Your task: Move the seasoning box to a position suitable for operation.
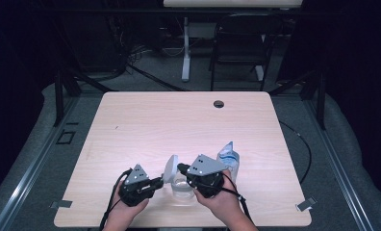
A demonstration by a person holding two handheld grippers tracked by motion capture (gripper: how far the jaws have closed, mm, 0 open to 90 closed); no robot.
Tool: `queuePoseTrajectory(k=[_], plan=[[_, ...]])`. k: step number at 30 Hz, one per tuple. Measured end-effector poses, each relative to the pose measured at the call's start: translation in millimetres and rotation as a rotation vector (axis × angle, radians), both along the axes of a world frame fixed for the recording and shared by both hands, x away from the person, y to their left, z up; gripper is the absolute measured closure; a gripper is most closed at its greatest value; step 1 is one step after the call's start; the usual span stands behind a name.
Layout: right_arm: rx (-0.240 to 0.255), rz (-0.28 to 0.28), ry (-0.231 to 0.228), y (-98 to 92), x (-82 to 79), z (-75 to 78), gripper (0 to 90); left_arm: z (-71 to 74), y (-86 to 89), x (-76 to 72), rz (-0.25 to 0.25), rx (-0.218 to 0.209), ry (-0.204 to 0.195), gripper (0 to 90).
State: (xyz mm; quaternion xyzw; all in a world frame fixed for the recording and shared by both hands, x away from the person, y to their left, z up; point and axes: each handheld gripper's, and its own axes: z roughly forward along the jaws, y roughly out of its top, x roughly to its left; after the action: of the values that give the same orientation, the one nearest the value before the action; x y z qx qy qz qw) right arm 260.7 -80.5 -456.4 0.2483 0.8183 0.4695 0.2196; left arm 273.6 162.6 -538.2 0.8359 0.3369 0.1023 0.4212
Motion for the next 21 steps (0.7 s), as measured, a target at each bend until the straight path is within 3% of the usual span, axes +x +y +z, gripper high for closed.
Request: queuePoseTrajectory(k=[5, 11, 21], plan=[[0.004, 0.010, -0.005, 3.9, 0.0, 1.5, 88.8, -0.1, 1.3, 0.2, 0.004, -0.006, -0.007, 80.5], [-0.005, 0.020, -0.007, 7.8, 0.3, 2.7, 88.7, 0.7, 10.2, 3.3, 0.000, -0.006, 0.041, 73.7], [0.001, 0.024, -0.009, 12.8, 2.0, 3.7, 88.5, 5.4, 30.9, 6.0, 0.053, -0.035, 0.025, 70.4]])
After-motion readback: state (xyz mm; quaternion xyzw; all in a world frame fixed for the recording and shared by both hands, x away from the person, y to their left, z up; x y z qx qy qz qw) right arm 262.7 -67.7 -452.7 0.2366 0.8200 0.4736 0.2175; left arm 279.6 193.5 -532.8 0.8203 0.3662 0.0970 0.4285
